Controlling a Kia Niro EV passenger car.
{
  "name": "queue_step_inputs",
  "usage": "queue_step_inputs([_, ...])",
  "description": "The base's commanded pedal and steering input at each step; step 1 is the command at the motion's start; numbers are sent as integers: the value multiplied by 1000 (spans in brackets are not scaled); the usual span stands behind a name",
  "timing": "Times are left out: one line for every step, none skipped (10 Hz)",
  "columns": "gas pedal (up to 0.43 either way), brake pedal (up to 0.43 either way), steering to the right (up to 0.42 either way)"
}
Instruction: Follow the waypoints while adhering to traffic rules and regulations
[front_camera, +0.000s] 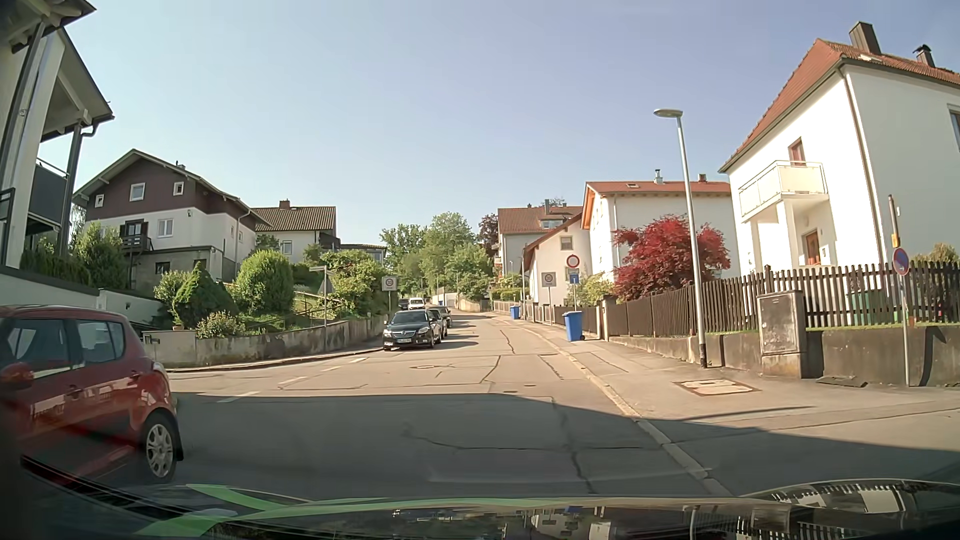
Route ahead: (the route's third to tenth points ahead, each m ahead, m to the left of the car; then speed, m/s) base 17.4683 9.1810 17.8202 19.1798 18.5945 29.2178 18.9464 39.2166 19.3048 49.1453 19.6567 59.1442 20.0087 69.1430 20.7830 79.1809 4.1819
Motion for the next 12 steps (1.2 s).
queue_step_inputs([287, 0, -19])
queue_step_inputs([280, 0, -18])
queue_step_inputs([280, 0, -17])
queue_step_inputs([280, 0, -16])
queue_step_inputs([280, 0, -16])
queue_step_inputs([268, 0, -16])
queue_step_inputs([260, 0, -15])
queue_step_inputs([260, 0, -15])
queue_step_inputs([260, 0, -14])
queue_step_inputs([260, 0, -11])
queue_step_inputs([260, 0, -8])
queue_step_inputs([260, 0, -4])
